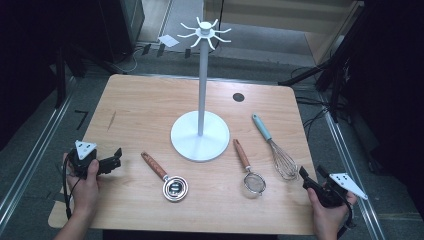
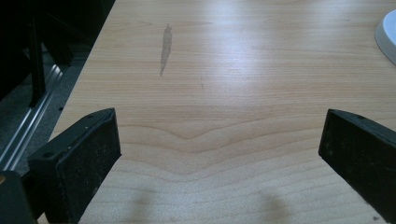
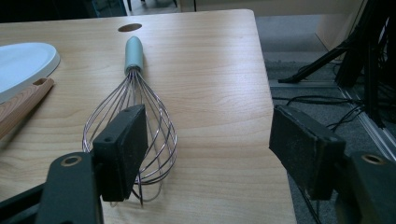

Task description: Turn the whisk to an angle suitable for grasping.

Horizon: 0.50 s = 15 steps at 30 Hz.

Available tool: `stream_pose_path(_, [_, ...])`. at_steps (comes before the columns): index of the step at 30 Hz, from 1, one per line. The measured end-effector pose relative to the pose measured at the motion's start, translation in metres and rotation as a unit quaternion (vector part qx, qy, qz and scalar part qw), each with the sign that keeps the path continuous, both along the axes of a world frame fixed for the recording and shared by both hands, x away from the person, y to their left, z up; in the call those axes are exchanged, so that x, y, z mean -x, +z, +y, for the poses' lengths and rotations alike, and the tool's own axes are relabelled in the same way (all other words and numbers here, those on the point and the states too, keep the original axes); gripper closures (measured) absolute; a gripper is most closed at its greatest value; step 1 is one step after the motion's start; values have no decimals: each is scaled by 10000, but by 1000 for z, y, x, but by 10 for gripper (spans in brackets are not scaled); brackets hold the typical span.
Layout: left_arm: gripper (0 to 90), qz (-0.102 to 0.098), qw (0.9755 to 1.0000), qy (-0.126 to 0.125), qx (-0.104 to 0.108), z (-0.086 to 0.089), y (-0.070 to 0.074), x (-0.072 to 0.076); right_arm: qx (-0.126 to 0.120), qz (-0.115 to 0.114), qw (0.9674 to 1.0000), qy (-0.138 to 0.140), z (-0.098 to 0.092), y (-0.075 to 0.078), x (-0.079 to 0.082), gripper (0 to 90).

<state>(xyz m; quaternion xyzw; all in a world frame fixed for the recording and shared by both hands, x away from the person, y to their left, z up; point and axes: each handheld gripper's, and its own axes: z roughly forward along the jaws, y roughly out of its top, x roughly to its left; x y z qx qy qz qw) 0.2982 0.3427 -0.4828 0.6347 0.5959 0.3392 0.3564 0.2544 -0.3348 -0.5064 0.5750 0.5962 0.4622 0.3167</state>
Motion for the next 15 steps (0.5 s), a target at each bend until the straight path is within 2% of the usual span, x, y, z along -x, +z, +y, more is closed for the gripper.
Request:
stream_pose_path(5, [0, -5, 10000, -4, 3, -1, 0, -1, 155, -24, 9999, -18, 3, 1, 0, 287])
stream_pose_path(9, [0, 17, 10000, -13, -43, -1, 0, -1, 327, -53, 9994, -76, 7, 9, -2, 289])
stream_pose_path(15, [0, 10, 10000, -26, -46, -2, 0, -2, 506, -203, 9985, 64, 17, 25, -3, 312])
